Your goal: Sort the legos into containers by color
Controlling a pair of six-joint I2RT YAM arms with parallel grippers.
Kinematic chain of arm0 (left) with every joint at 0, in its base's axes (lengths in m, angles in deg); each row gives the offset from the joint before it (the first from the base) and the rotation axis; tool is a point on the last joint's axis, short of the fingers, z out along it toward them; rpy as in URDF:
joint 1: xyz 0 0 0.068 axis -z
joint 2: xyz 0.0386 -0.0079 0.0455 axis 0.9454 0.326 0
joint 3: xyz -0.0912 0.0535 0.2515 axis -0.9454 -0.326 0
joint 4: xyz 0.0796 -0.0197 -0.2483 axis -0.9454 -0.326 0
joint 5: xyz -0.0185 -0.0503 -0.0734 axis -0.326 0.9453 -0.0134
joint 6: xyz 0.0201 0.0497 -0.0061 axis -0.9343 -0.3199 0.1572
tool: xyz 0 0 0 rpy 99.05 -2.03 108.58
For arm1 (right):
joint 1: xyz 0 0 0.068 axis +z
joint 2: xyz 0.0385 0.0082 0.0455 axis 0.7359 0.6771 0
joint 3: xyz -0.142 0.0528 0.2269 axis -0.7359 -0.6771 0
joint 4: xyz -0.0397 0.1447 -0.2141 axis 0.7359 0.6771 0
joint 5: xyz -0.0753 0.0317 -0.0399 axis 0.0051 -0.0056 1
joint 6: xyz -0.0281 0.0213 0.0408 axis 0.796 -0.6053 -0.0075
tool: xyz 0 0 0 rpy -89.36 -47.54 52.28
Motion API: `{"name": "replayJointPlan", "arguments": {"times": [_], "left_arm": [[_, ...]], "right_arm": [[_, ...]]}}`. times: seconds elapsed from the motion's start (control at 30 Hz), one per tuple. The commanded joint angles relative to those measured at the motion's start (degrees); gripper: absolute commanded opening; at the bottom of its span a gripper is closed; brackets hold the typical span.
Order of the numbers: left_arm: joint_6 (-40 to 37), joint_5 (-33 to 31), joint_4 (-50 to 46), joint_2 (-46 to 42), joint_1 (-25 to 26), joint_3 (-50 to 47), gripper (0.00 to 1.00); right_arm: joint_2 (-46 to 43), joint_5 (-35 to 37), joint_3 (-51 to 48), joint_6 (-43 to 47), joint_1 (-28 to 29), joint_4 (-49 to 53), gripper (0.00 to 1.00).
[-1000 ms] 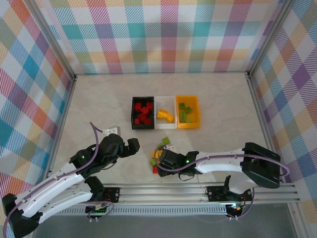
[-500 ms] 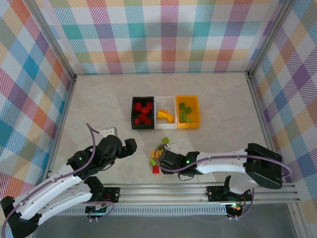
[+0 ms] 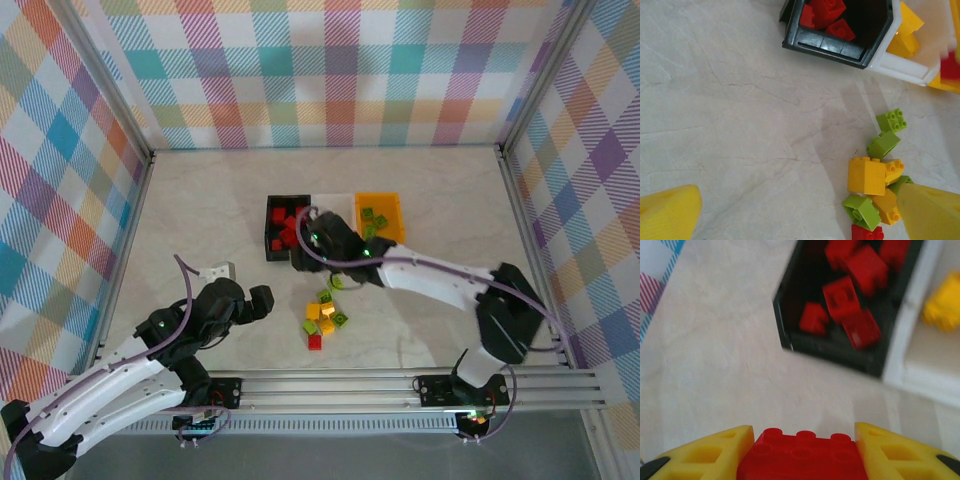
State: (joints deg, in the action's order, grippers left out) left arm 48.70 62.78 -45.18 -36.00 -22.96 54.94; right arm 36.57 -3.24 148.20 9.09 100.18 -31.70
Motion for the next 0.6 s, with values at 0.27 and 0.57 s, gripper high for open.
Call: {"name": "replayJointPlan", "arguments": {"times": [0.27, 0.57], "left_arm": [[0.9, 6.8, 4.1, 2.0, 2.2, -4.3, 0.98], [2.7, 4.6, 8.7, 6.3, 10.7, -4.7, 0.98]], "right_arm": [[22.6, -4.9, 28.4, 3.8, -6.2, 6.7, 0.55], [18.3, -3.6, 29.1, 2.8, -7.4, 5.2, 0.79]]}}
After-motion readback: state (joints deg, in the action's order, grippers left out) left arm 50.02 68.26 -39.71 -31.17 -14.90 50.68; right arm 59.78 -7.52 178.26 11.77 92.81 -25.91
